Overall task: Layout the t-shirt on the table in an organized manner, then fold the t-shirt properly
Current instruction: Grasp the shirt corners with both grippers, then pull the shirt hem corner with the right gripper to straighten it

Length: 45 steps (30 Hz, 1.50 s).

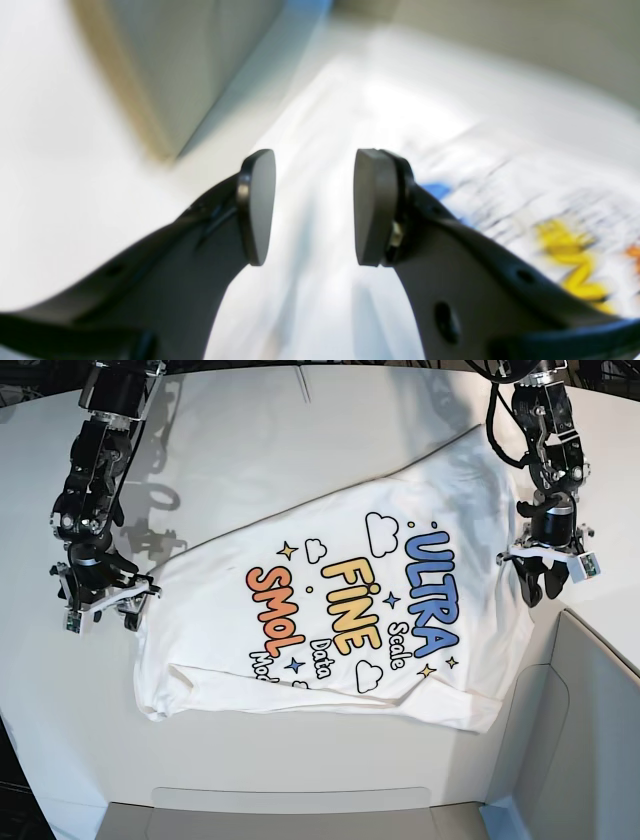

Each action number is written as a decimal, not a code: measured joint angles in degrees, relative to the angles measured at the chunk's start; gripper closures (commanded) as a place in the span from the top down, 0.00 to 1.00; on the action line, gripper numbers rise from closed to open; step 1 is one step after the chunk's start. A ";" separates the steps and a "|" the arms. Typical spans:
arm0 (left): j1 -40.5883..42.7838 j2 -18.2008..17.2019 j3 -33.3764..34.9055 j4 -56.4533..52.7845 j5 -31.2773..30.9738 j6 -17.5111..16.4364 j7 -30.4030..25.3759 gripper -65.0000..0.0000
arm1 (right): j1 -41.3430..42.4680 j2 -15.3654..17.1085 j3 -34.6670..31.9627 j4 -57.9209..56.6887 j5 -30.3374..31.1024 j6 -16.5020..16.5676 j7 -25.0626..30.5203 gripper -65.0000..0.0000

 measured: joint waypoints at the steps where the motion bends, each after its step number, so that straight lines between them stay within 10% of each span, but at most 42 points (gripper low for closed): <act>1: 0.74 0.11 -1.11 0.02 0.00 -0.20 1.01 0.41 | -0.13 0.13 0.87 -0.20 -0.04 0.07 -3.02 0.62; 7: 3.39 0.11 -5.07 0.02 -0.13 -0.15 4.92 0.36 | 0.87 0.20 5.31 -4.35 -0.02 10.51 -7.02 0.62; 24: 8.94 0.11 -5.22 0.04 -0.11 -0.15 4.87 0.36 | 8.41 2.99 -0.26 -17.55 -1.29 21.42 -5.44 0.62; 34: 15.37 0.39 -6.62 0.22 -0.11 -0.17 4.87 0.36 | 6.88 2.60 -2.75 -12.70 -0.22 22.12 -13.42 0.00; 45: 16.41 0.42 -6.40 0.46 -0.11 -0.22 4.92 0.36 | -6.08 1.09 -1.29 15.43 7.56 26.12 -25.94 0.00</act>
